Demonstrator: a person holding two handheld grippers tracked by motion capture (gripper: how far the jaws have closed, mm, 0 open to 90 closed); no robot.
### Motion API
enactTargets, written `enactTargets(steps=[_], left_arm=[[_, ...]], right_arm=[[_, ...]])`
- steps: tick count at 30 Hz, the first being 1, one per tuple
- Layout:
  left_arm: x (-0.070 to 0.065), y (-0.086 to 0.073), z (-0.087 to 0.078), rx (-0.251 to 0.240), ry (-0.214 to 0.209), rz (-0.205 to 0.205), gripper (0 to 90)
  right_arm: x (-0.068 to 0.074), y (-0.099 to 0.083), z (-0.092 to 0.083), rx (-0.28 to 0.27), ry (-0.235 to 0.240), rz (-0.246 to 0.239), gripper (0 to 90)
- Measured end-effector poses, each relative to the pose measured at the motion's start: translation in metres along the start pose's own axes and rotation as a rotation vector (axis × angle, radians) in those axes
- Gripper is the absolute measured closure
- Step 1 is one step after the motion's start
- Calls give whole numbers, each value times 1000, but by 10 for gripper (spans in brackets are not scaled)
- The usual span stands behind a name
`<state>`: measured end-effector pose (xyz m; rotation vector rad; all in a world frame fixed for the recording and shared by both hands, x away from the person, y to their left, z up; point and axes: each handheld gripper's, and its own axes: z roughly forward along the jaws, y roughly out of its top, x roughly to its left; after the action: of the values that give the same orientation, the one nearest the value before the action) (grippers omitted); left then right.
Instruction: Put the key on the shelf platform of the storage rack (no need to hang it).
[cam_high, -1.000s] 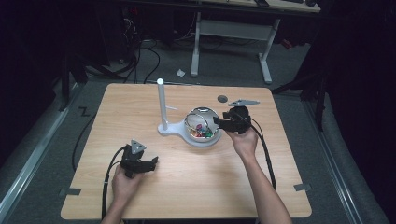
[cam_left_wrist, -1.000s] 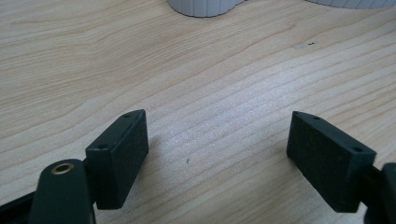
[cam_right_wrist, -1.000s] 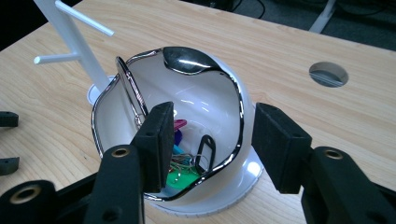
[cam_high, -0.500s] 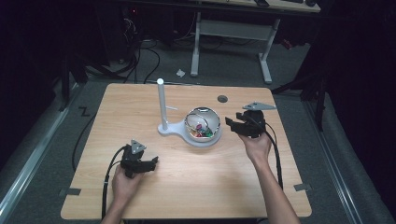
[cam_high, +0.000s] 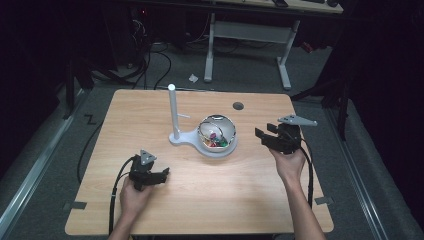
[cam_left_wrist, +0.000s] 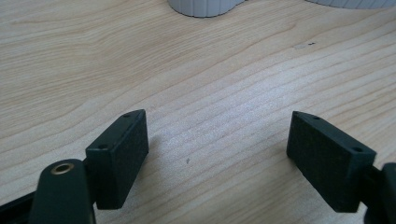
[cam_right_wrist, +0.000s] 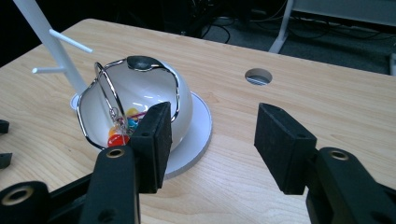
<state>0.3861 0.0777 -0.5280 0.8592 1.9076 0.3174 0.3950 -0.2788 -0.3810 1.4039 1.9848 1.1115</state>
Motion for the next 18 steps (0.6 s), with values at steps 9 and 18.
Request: enactTargets(steps=[9,18], left_arm=[[0,0,0,-1,0,1,210],[0,0,0,-2,1,1,210]], right_arm=[[-7,-11,-17,-17,-9,9,475],[-18,-27,-39,-45,-23,56,475]])
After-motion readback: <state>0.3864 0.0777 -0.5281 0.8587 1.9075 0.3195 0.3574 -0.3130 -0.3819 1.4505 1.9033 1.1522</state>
